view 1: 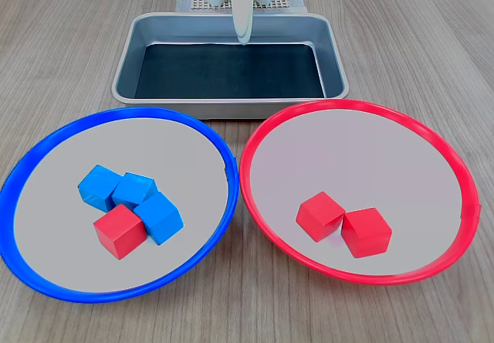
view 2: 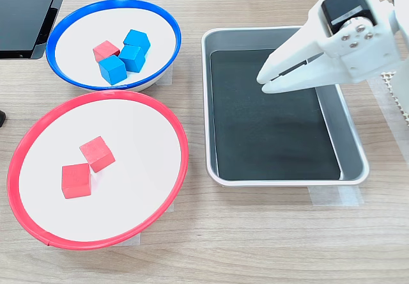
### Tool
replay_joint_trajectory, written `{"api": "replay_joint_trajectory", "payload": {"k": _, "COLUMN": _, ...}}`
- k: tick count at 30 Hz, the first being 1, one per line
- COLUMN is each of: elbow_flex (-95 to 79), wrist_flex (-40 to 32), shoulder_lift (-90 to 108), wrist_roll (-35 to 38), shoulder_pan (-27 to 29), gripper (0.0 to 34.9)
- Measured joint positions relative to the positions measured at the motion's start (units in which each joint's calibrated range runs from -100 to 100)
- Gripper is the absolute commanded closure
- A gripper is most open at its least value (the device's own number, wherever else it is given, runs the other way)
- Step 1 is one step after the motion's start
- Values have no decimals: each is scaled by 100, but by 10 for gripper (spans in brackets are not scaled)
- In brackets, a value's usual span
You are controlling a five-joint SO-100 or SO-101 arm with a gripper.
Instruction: Relocate any red block in the blue dish to the red dish, correcting any misplacement.
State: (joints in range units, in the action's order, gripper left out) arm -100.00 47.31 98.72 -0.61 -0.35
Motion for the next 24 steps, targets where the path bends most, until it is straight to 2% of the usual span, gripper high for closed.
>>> {"api": "replay_joint_trajectory", "payload": {"k": 7, "elbow_flex": 0, "wrist_flex": 0, "shoulder_lift": 0, "wrist_roll": 29, "shoulder_pan": -44, "gripper": 346}}
{"api": "replay_joint_trajectory", "payload": {"k": 14, "elbow_flex": 64, "wrist_flex": -122, "shoulder_lift": -119, "wrist_roll": 430, "shoulder_pan": 71, "gripper": 346}}
{"api": "replay_joint_trajectory", "payload": {"k": 24, "elbow_flex": 3058, "wrist_flex": -155, "shoulder_lift": -3137, "wrist_roll": 1700, "shoulder_pan": 292, "gripper": 346}}
